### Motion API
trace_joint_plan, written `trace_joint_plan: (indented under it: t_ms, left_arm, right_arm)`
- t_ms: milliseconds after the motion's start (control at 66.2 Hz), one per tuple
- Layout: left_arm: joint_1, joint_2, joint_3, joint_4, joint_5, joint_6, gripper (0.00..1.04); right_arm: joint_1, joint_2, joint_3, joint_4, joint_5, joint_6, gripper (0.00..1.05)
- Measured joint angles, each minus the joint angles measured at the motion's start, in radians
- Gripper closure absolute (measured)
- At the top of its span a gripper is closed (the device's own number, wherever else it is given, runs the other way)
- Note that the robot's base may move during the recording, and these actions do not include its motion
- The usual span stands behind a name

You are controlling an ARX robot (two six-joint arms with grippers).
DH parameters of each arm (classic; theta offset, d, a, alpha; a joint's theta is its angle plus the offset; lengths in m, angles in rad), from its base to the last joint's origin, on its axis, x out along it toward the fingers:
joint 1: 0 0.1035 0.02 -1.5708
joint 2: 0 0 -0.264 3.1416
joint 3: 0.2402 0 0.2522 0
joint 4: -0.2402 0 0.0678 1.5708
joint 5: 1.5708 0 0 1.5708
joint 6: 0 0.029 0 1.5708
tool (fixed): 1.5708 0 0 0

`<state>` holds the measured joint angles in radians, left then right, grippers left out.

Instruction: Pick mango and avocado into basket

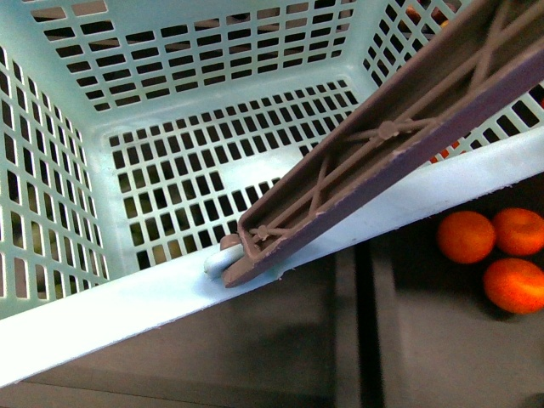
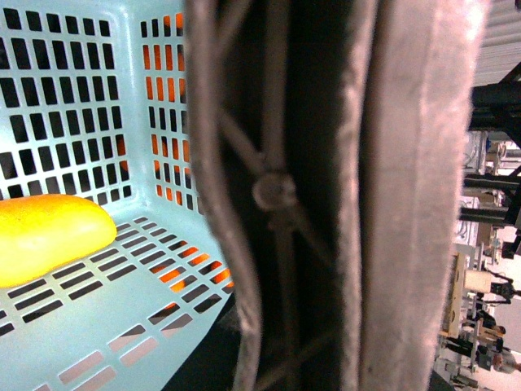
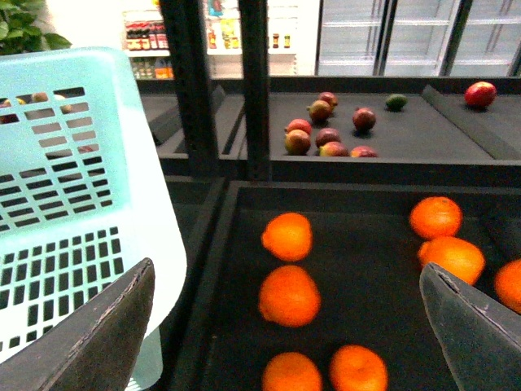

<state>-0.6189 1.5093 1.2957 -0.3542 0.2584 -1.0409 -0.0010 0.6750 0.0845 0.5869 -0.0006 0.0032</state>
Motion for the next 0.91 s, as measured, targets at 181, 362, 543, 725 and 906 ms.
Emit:
trace_joint_plan:
  t_ms: [181,362,543,725,906]
  left_arm:
    - [0.0,0.0,0.0,0.0,0.0,0.0,0.9]
    - [0.0,0.0,0.0,0.0,0.0,0.0,0.9]
    - [0.0,0.0,0.0,0.0,0.0,-0.001,0.9]
    - [0.0,0.0,0.0,0.0,-0.001,0.001,0.9]
    - [0.002,0.0,0.0,0.0,0.0,0.001,0.9]
  right_arm:
    - [0.0,0.0,0.0,0.0,-0.001,0.0,0.09]
    - [0.001,0.001,0.0,0.0,0.0,0.0,0.09]
    - [0.001,0.0,0.0,0.0,0.002,0.0,0.09]
    - [0.001,0.0,0.0,0.0,0.003,0.0,0.09]
    - [0.001,0.0,-0.001,0.0,-0.004,0.0,0.09]
